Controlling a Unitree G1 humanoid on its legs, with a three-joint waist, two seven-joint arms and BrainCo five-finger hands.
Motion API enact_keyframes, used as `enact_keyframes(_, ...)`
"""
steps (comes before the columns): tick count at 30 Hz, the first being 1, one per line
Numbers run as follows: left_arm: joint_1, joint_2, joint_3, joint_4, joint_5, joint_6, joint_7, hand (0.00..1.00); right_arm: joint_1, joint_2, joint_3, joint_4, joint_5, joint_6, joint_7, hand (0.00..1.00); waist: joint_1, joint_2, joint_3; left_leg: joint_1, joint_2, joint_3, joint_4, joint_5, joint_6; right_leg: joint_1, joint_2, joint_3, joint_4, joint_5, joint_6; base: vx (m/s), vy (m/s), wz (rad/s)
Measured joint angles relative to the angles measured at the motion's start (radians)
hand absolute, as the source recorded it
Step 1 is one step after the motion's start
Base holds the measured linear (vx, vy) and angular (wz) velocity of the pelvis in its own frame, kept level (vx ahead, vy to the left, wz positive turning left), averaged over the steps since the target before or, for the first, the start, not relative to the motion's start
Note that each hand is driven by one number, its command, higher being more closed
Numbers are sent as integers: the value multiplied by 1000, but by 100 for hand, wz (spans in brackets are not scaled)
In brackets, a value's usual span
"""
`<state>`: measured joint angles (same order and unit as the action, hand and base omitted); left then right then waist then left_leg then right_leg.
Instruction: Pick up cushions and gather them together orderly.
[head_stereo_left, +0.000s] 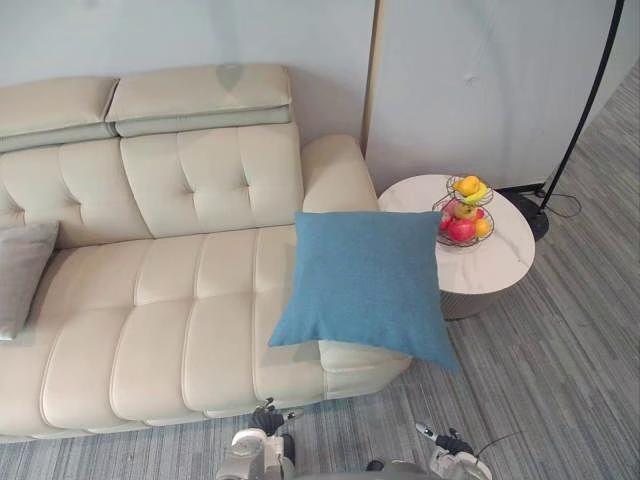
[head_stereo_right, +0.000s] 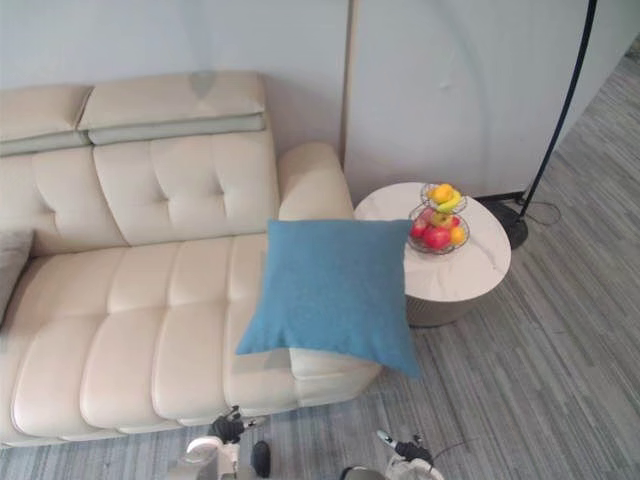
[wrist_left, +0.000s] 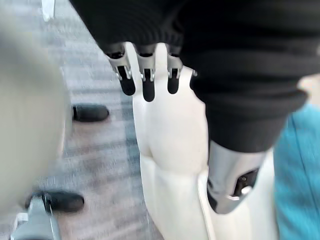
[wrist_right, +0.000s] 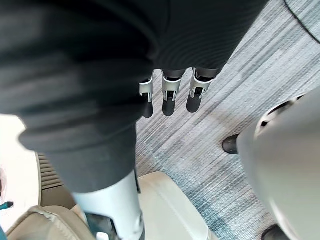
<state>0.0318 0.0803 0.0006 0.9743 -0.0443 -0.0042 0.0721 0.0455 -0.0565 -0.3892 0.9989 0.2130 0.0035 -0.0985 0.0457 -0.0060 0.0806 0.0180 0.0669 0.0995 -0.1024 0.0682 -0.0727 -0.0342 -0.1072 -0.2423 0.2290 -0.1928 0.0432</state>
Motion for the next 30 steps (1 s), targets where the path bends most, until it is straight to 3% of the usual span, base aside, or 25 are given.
enact_keyframes(4, 21, 106, 23, -98, 0, -4, 12, 0, -6, -138, -3, -145, -23, -6, 0, 0, -8, 2, -1, -18, -16, 1, 0, -2, 3, 0, -2, 20, -48, 32, 14, -23, 78, -4)
enact_keyframes(8, 41, 192, 137, -219, -31, -31, 21, 0, -37, -285, -42, -289, -99, -27, -1, 0, -8, 1, -5, -19, -29, 17, 0, -8, 15, 7, -4, 45, -102, 68, 15, 31, 72, -11)
enact_keyframes(13, -1, 247, 189, -301, -138, -50, 51, 0, -132, -356, -39, -359, -107, -33, 0, 0, -10, 0, -7, -34, -41, 23, 0, -8, 19, 17, -1, 58, -160, 102, 18, 95, 32, -11)
enact_keyframes(19, -105, 260, 175, -317, -177, -58, 76, 0, -272, -385, 39, -360, -82, -35, 0, 0, -10, 4, 0, -66, -39, 24, 1, -7, 20, -12, 4, 66, -168, 114, 7, 39, 4, -4)
enact_keyframes(23, -217, 256, 127, -313, -195, -60, 102, 0, -402, -374, 119, -352, 2, -44, -2, 0, -7, 18, 53, -120, -35, 26, 1, 11, 36, -68, 10, 78, -172, 144, 0, -50, 12, -6)
enact_keyframes(30, -365, 208, 14, -263, -196, -58, 123, 0, -533, -330, 209, -307, 97, -43, -26, 0, 2, 16, 133, -219, -36, 16, 1, 55, 46, -167, 7, 79, -160, 174, 1, -89, 24, 3)
